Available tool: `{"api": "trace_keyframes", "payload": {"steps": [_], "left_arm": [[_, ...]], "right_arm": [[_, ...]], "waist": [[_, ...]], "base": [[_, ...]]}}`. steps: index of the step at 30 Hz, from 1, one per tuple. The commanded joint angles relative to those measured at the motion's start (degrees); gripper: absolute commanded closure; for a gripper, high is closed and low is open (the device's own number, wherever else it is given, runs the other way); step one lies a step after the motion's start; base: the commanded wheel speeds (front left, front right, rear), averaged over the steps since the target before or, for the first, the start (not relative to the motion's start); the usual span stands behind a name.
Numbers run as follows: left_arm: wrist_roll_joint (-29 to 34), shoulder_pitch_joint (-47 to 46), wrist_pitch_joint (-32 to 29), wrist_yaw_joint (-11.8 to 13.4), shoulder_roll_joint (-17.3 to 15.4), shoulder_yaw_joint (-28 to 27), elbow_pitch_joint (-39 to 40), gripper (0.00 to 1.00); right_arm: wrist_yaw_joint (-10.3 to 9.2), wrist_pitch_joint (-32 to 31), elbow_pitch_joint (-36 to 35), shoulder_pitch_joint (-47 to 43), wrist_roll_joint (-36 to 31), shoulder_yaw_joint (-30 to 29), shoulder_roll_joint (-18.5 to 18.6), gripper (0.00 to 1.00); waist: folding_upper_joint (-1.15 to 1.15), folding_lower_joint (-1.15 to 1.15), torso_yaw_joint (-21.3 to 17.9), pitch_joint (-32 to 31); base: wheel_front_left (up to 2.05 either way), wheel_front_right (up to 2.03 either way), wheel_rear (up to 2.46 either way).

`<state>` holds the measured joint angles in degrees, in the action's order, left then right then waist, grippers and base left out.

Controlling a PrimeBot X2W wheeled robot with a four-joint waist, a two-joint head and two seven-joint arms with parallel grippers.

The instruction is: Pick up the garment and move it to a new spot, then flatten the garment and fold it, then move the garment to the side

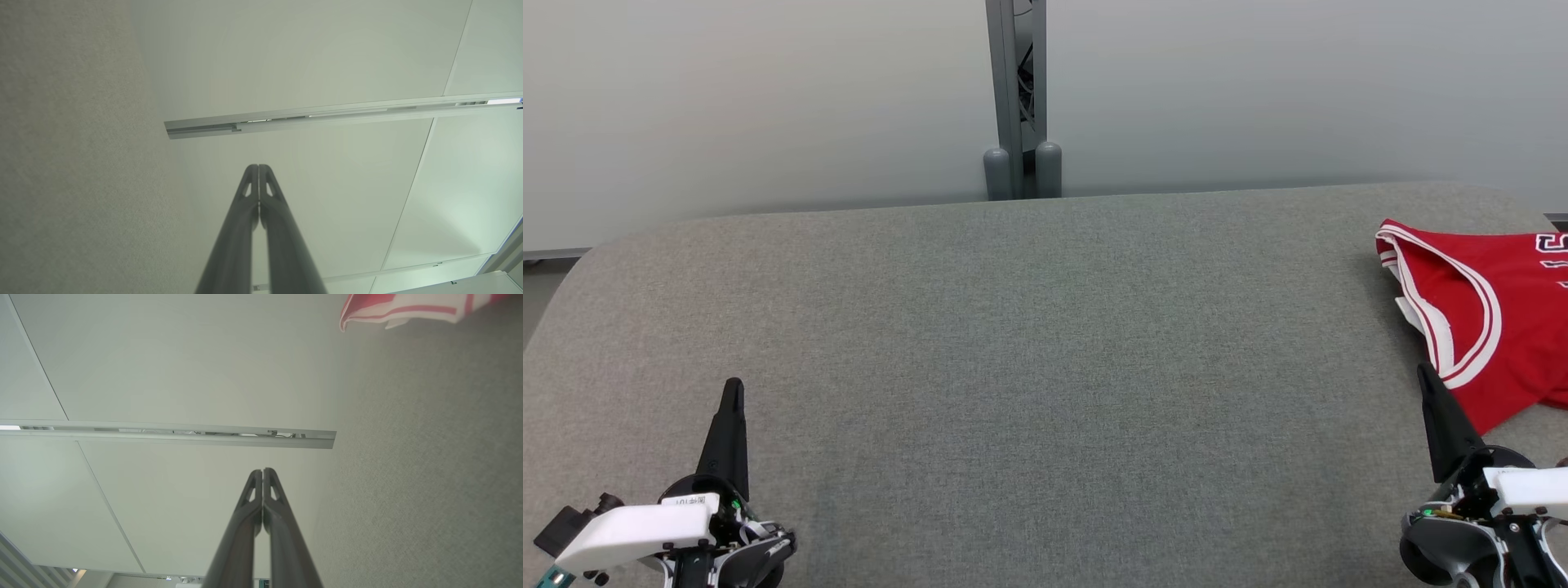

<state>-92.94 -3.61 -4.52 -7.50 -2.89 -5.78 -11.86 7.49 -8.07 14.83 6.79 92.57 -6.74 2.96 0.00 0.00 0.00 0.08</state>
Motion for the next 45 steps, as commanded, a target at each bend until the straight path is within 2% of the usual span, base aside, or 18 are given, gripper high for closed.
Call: {"api": "trace_keyframes", "payload": {"steps": [1,45], "left_arm": [[0.1,-0.9,-0.1,-0.3,-0.2,-0.3,0.0,1.00],[0.2,-0.9,-0.2,-0.3,-0.1,-0.4,0.0,1.00]], "right_arm": [[0.01,-0.3,0.0,0.4,-0.3,-0.2,0.2,1.00],[0.01,-0.4,0.0,0.4,-0.3,-0.2,0.1,1.00]], "waist": [[0.00,0.00,0.0,0.0],[0.00,0.00,0.0,0.0]], "base": [[0.00,0.00,0.00],[0.00,0.00,0.00]]}}
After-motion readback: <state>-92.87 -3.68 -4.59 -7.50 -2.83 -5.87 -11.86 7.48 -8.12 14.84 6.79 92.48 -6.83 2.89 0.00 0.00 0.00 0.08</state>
